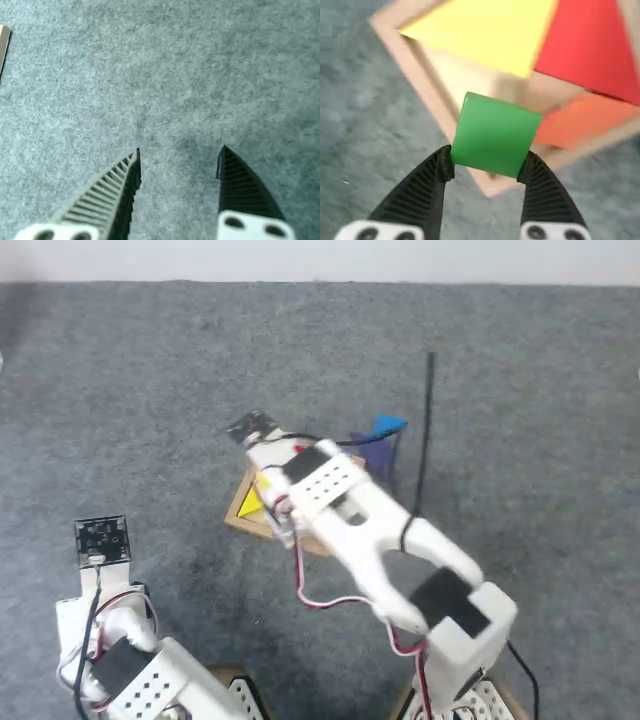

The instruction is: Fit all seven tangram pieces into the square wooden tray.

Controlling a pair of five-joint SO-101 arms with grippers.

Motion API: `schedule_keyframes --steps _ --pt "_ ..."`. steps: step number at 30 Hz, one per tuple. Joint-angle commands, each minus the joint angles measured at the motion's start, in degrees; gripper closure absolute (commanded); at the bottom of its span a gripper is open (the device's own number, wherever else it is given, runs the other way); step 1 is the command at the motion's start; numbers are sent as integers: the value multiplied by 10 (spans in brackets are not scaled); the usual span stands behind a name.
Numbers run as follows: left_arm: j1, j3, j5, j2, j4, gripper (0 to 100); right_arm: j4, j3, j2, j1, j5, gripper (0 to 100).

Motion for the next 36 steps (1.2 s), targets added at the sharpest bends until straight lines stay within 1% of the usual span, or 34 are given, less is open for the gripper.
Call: schedule_keyframes --steps 1,4,9,14,17,28,36 --pt "1 -7 -6 -8 2 760 -7 -77 32 -29 -23 909" --pt "1 -7 -6 -8 2 760 -2 -106 62 -27 -24 906" --pt "1 -7 -6 -8 2 760 9 -110 85 -26 -24 894" --pt "1 -7 -6 -8 2 760 7 -129 88 -4 -21 810" --pt "1 -7 -6 -8 2 760 6 -130 88 3 -20 779" --pt "1 -7 -6 -8 2 760 7 -131 84 2 -20 777" --pt "1 -7 -6 -8 2 760 7 -149 73 33 -20 778"
